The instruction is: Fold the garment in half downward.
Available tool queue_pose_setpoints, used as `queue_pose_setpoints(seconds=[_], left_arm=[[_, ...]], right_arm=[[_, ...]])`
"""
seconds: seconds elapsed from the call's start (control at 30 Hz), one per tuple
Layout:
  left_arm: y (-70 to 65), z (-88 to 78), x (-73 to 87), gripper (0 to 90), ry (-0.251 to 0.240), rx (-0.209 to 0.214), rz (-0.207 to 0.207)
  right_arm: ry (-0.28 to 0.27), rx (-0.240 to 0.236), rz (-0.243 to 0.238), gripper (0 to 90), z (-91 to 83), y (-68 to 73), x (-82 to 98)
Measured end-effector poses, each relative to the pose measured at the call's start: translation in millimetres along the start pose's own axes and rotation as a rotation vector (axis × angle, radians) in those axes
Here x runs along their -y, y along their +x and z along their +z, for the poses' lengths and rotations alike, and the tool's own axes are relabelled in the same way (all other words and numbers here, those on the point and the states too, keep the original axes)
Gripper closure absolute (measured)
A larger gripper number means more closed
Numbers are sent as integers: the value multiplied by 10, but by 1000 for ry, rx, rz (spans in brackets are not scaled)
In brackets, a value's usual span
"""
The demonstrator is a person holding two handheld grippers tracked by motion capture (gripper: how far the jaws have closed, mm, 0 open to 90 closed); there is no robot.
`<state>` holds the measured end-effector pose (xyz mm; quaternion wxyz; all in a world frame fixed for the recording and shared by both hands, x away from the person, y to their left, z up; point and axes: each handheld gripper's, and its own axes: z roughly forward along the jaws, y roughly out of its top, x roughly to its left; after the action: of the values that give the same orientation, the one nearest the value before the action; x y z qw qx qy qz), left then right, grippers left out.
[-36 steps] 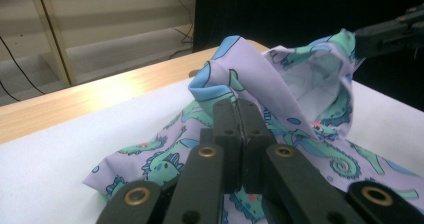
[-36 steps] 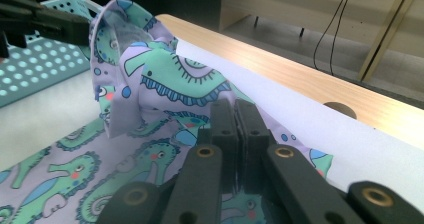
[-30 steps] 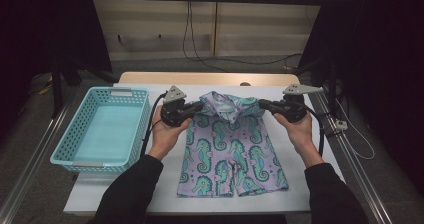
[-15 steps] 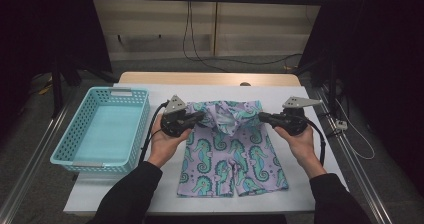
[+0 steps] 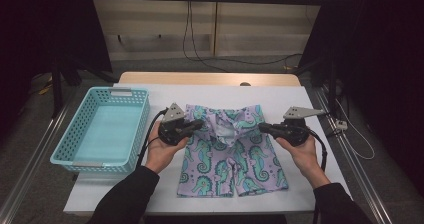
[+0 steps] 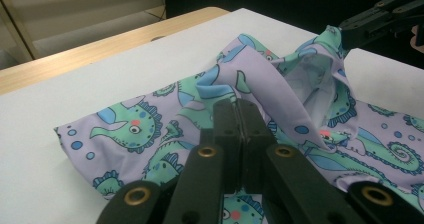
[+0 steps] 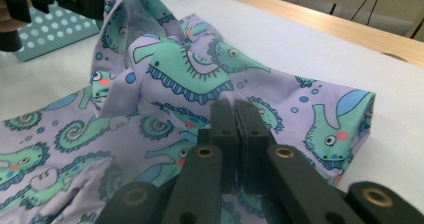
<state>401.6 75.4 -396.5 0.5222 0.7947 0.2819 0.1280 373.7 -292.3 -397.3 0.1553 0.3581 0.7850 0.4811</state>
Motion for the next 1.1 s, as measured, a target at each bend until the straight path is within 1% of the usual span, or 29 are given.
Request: queue_pose_setpoints(seconds=[0.03,0.13,0.2,0.23,0.3,0.43,0.53,0.7,0.73,0.77,0.8,0.83,0.87,0.9,0.93,1.0,1.1], left_arm=[[-17,-5,9,889,-5,4,1],[-64,-33,41,889,4,20,8],[-74,-49,70,889,4,32,-7],[-86,-52,84,889,7,33,-11],[-109,-43,110,889,10,34,-4],[-139,-34,139,889,23,45,-6],[-169,-55,181,889,34,55,10],[-171,-90,244,889,53,62,10],[-187,-97,270,889,59,64,16],[-195,-103,289,889,70,69,21],[-211,-109,325,889,77,70,18],[-211,-109,325,889,77,70,18],[-234,-107,363,888,90,76,30],[-252,-102,376,888,97,71,39],[-252,-102,376,888,97,71,39],[-289,-68,390,888,103,80,53],[-296,-51,402,888,116,84,54]], right_arm=[[1,-3,-3,885,-4,10,7],[-1,-7,-7,885,-35,34,20],[-4,-8,-6,885,-52,36,26],[-3,-10,-9,885,-64,38,30],[-1,-14,-8,885,-77,44,48],[12,-17,-6,885,-77,60,101],[31,-26,-6,885,-83,81,173],[46,-31,2,885,-79,86,235],[56,-40,-1,884,-73,111,253],[56,-40,-1,884,-73,111,253],[65,-45,-11,885,-77,141,269],[66,-46,-11,885,-80,148,272],[69,-47,-14,885,-87,163,281],[73,-43,-16,884,-92,170,288],[73,-43,-16,884,-92,170,288],[76,-44,-17,885,-110,182,319],[88,-44,-22,884,-130,196,348]])
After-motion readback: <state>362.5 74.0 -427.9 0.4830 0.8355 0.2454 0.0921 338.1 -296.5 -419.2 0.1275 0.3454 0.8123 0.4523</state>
